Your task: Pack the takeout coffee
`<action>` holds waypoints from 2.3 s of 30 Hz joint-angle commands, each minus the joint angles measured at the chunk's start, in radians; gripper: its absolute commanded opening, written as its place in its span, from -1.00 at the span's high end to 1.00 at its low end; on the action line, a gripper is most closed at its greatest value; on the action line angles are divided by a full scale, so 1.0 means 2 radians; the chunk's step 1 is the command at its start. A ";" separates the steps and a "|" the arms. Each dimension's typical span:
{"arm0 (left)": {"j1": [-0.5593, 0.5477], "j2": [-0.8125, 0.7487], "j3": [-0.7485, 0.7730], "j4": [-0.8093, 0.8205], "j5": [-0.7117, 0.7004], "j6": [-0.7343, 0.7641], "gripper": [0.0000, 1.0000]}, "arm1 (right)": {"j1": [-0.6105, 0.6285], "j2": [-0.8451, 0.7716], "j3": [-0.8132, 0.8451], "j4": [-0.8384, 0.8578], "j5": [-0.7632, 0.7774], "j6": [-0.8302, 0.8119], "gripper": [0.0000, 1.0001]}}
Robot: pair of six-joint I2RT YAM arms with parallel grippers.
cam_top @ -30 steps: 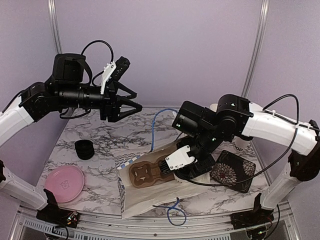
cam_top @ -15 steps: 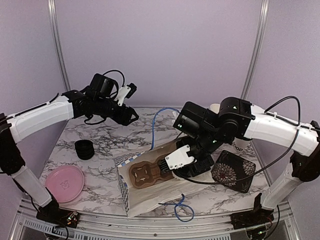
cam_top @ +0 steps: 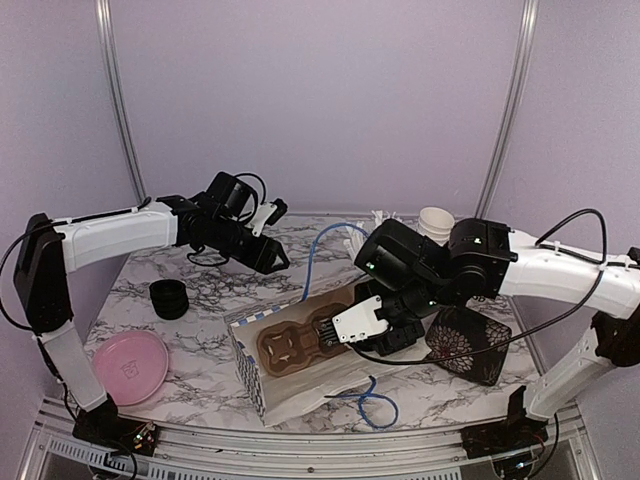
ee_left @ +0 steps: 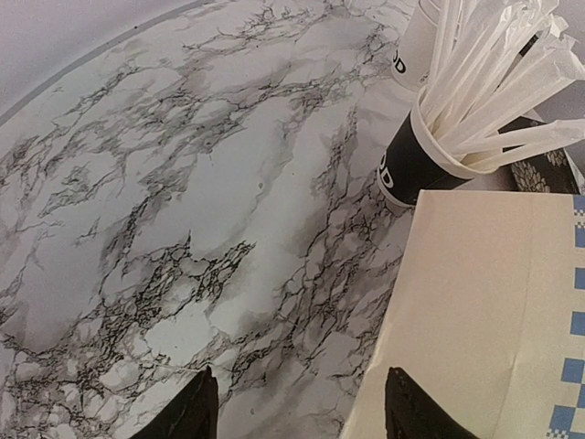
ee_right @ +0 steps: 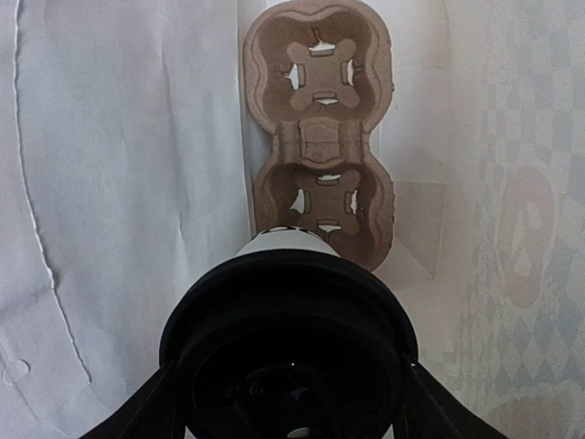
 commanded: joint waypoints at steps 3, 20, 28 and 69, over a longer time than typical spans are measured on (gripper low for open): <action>-0.005 0.025 -0.004 0.005 0.055 -0.006 -0.23 | 0.005 -0.039 -0.048 0.118 0.046 -0.016 0.00; -0.017 0.012 -0.005 0.010 0.105 -0.012 -0.17 | 0.038 -0.119 -0.192 0.222 0.042 -0.076 0.05; -0.019 0.009 -0.014 0.010 0.117 -0.009 -0.15 | 0.054 -0.114 -0.209 0.255 0.086 -0.081 0.05; -0.041 0.011 -0.019 -0.004 0.145 0.002 -0.09 | 0.036 -0.063 -0.236 0.332 0.099 -0.103 0.04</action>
